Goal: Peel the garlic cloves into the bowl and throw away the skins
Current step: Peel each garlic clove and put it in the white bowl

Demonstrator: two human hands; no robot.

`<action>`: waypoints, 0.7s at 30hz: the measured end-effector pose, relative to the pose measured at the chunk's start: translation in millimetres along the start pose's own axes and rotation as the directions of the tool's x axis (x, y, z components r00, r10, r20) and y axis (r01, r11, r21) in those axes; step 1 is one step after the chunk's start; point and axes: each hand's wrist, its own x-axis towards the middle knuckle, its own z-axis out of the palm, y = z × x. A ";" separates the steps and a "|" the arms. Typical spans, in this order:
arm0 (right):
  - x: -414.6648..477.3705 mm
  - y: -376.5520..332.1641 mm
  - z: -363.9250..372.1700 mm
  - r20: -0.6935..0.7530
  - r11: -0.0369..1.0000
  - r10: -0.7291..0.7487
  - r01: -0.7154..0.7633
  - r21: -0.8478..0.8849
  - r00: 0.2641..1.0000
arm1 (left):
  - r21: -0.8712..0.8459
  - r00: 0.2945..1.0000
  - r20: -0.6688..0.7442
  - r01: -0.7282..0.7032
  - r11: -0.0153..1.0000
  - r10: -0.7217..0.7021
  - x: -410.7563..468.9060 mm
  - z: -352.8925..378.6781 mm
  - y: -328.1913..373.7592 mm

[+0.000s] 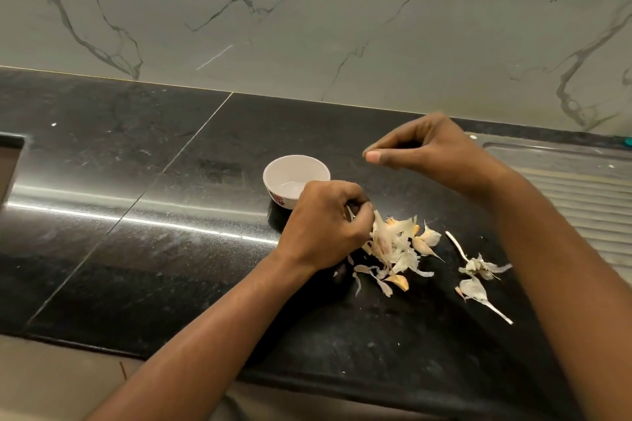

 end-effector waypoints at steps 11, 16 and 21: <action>-42.4 41.1 -18.3 0.160 0.993 0.066 -0.081 0.085 0.985 | -0.055 0.994 0.103 -0.039 0.998 0.044 -2.5 5.6 -2.9; -48.8 42.1 -16.0 0.325 0.990 0.078 -0.111 0.086 0.943 | -0.124 0.925 0.362 -0.072 0.990 0.113 0.2 -3.4 -4.9; -51.9 39.6 -10.9 0.359 0.991 0.059 -0.099 0.094 0.931 | -0.070 0.816 0.557 -0.142 0.987 0.156 -0.2 -9.0 -1.8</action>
